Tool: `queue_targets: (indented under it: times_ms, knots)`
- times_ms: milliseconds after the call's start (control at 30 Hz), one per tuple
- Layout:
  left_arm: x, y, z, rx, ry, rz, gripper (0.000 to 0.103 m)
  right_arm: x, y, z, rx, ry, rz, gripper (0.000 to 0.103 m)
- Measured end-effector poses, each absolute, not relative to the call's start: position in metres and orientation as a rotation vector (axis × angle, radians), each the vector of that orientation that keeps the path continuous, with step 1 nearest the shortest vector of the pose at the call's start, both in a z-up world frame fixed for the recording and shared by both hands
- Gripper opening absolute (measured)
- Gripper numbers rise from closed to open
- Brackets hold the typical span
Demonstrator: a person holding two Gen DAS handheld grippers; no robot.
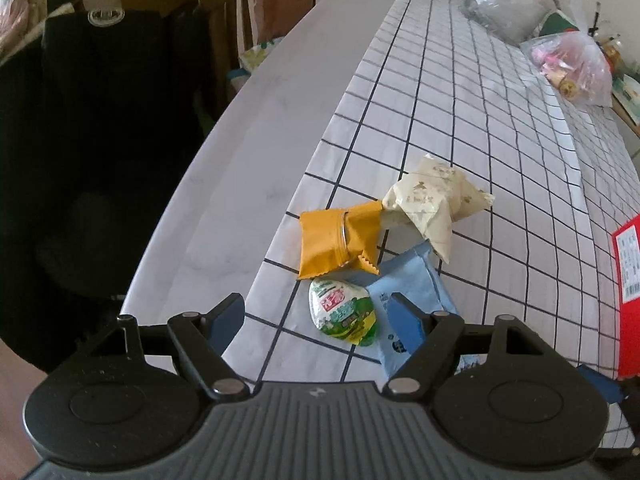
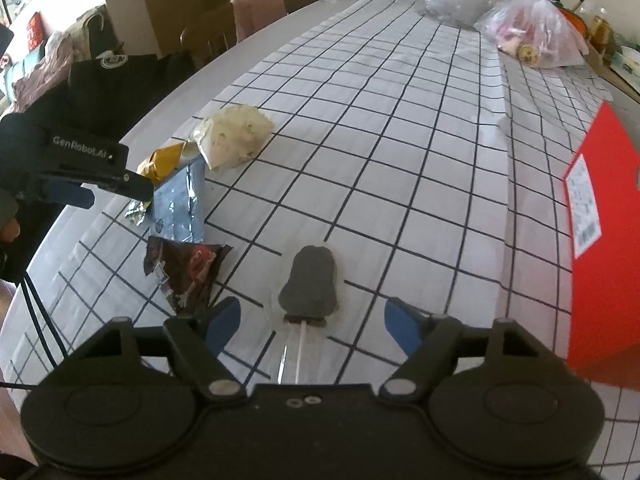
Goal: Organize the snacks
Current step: 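Grasp the green egg candy with the left tool while the right tool grasps the grey popsicle candy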
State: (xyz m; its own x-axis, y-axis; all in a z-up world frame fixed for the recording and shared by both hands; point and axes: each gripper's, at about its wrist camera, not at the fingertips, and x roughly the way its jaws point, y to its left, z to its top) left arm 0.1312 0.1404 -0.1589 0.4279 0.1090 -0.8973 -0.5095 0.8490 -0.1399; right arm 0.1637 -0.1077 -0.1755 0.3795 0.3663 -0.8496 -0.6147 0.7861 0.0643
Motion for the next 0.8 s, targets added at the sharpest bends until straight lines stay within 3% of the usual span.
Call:
queue_targets:
  times_ms: [67, 167, 467, 533, 600, 700, 800]
  knots:
    - [0.133, 0.146, -0.162, -0.477, 1.081, 0.409, 0.076, 0.167, -0.106, -0.177, -0.284, 1.003, 0.643, 0.076]
    - [0.135, 0.154, -0.168, -0.542, 1.104, 0.413, 0.066, 0.170, -0.102, -0.180, -0.295, 1.006, 0.654, 0.071]
    - [0.139, 0.151, -0.169, -0.554, 1.105, 0.394, 0.058, 0.176, -0.099, -0.185, -0.302, 1.005, 0.652, 0.060]
    - [0.138, 0.152, -0.170, -0.570, 1.104, 0.377, 0.051, 0.175, -0.099, -0.185, -0.309, 0.995, 0.651, 0.056]
    - [0.138, 0.155, -0.169, -0.587, 1.102, 0.360, 0.037, 0.174, -0.100, -0.185, -0.307, 0.988, 0.659, 0.048]
    - [0.136, 0.156, -0.169, -0.600, 1.102, 0.352, 0.035, 0.173, -0.103, -0.184, -0.305, 0.980, 0.670, 0.040]
    - [0.133, 0.157, -0.170, -0.611, 1.101, 0.351, 0.034, 0.172, -0.104, -0.184, -0.303, 0.979, 0.659, 0.040]
